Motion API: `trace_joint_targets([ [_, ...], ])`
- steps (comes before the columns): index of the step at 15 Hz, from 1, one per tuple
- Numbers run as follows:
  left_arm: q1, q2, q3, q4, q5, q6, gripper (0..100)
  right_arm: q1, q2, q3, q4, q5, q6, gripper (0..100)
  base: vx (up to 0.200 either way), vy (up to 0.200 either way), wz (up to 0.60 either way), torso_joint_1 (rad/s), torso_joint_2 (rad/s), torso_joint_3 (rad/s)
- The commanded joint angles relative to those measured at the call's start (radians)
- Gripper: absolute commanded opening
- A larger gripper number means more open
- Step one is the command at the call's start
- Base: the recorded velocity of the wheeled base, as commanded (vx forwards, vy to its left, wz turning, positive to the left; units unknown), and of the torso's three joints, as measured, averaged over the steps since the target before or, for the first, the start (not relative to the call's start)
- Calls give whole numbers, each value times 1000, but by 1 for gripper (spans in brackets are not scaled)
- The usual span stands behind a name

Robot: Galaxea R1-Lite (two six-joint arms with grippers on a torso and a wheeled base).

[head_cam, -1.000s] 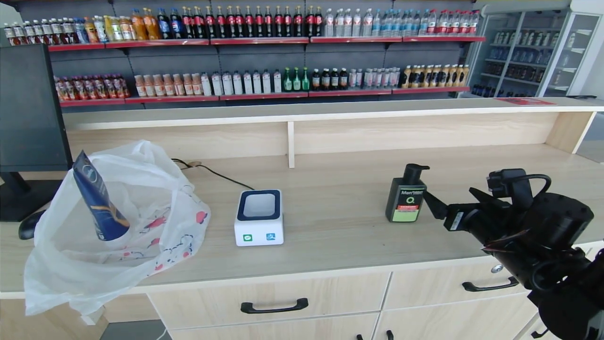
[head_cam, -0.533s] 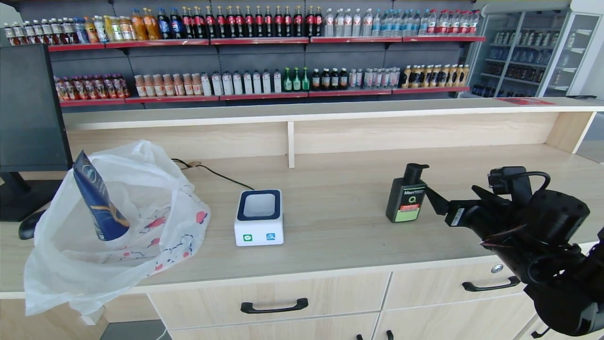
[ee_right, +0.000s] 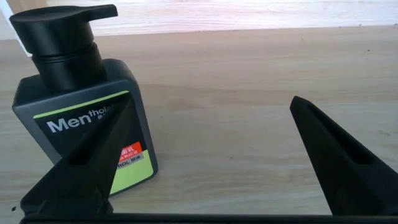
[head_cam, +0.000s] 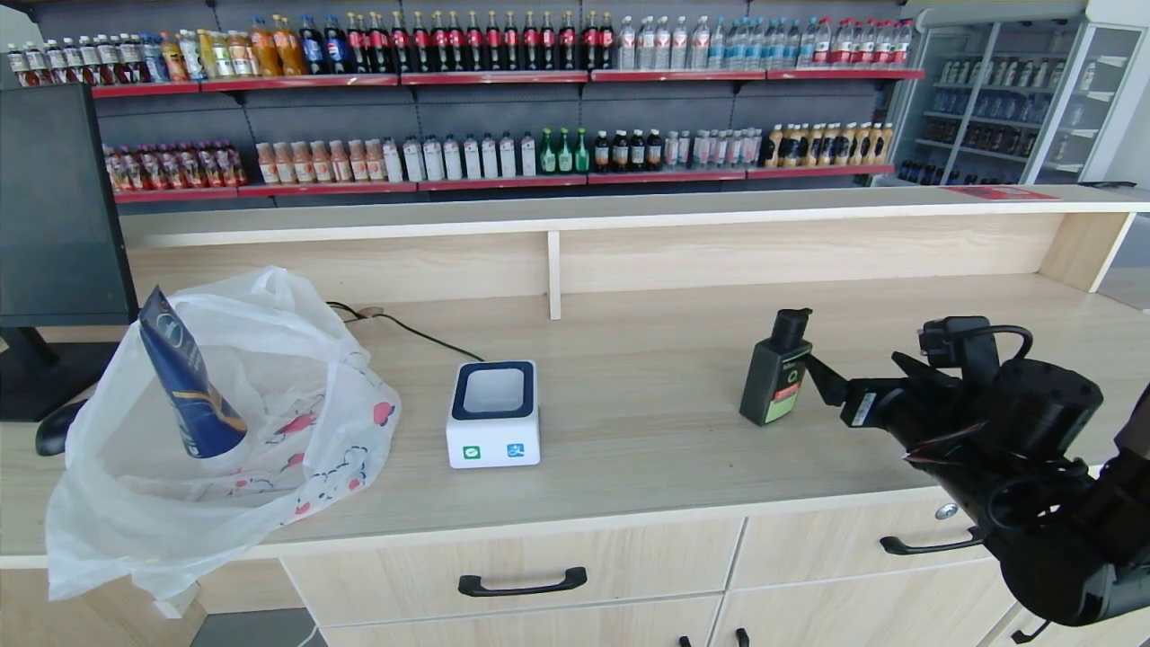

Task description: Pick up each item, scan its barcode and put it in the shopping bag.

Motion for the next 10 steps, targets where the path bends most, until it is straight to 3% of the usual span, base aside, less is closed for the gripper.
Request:
trace_joint_targets([
  [1,0,0,0,0,0,0,100,-7,13,-7,-1,0,3,100,0,0,0,0,0,0],
  [10,0,0,0,0,0,0,100,-18,65,-67,-1,0,4,100,0,0,0,0,0,0],
])
